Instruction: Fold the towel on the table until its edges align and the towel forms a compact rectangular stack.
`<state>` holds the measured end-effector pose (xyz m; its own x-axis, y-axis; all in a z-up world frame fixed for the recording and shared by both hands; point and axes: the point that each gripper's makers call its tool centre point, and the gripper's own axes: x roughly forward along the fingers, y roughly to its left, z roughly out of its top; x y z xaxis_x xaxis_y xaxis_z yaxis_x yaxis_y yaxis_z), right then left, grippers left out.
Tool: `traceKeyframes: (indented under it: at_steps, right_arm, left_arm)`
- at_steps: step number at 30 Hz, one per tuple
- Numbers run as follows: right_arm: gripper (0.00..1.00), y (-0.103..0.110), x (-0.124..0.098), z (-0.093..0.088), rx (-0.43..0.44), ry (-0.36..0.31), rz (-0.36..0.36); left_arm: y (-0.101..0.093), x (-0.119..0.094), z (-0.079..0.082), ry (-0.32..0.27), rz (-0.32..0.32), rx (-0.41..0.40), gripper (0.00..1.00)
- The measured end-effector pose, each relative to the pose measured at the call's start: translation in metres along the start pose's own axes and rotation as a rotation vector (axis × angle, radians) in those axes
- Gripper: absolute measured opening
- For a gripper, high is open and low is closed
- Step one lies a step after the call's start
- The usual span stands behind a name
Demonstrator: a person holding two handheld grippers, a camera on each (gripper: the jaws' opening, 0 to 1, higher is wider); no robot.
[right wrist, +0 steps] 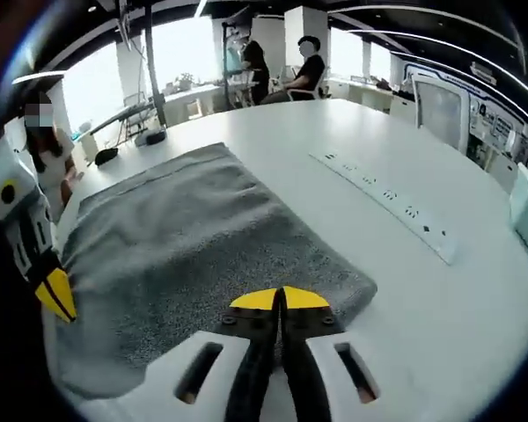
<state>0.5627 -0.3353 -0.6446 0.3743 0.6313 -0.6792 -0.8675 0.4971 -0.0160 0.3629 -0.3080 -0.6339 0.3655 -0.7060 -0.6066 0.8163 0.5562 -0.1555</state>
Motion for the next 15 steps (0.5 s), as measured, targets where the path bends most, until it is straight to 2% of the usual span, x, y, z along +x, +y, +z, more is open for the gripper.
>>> traceKeyframes:
  at_steps: [3, 5, 6, 8, 11, 12, 13, 15]
  right_arm:
    - [0.00, -0.002, 0.004, -0.008, 0.018, 0.035, -0.012]
    - [0.00, 0.000, 0.005, -0.015, 0.057, 0.082, -0.003]
    - [0.00, 0.001, 0.005, -0.013, 0.034, 0.082, -0.004]
    - [0.00, -0.002, 0.005, -0.014, -0.115, 0.119, -0.029]
    - [0.00, 0.002, 0.009, -0.013, -0.189, 0.128, -0.028]
    - [0.00, 0.002, 0.010, -0.013, -0.224, 0.130, -0.028]
    - [0.00, 0.003, 0.010, -0.013, -0.245, 0.128, -0.027]
    - [0.00, 0.004, 0.010, -0.014, -0.250, 0.131, -0.028]
  left_arm:
    - [0.000, 0.005, -0.009, 0.023, -0.005, -0.005, 0.01]
    - [-0.001, 0.006, -0.014, 0.043, 0.002, -0.001, 0.01]
    - [-0.002, 0.006, -0.015, 0.040, 0.003, 0.008, 0.01]
    - [-0.003, 0.008, -0.016, 0.030, -0.001, 0.002, 0.01]
    - [-0.005, 0.013, -0.021, 0.047, -0.010, 0.003, 0.01]
    - [-0.004, 0.013, -0.020, 0.039, -0.008, 0.047, 0.01]
    - [-0.005, 0.013, -0.020, 0.045, -0.007, 0.059, 0.01]
    - [-0.006, 0.012, -0.020, 0.047, -0.001, 0.132, 0.01]
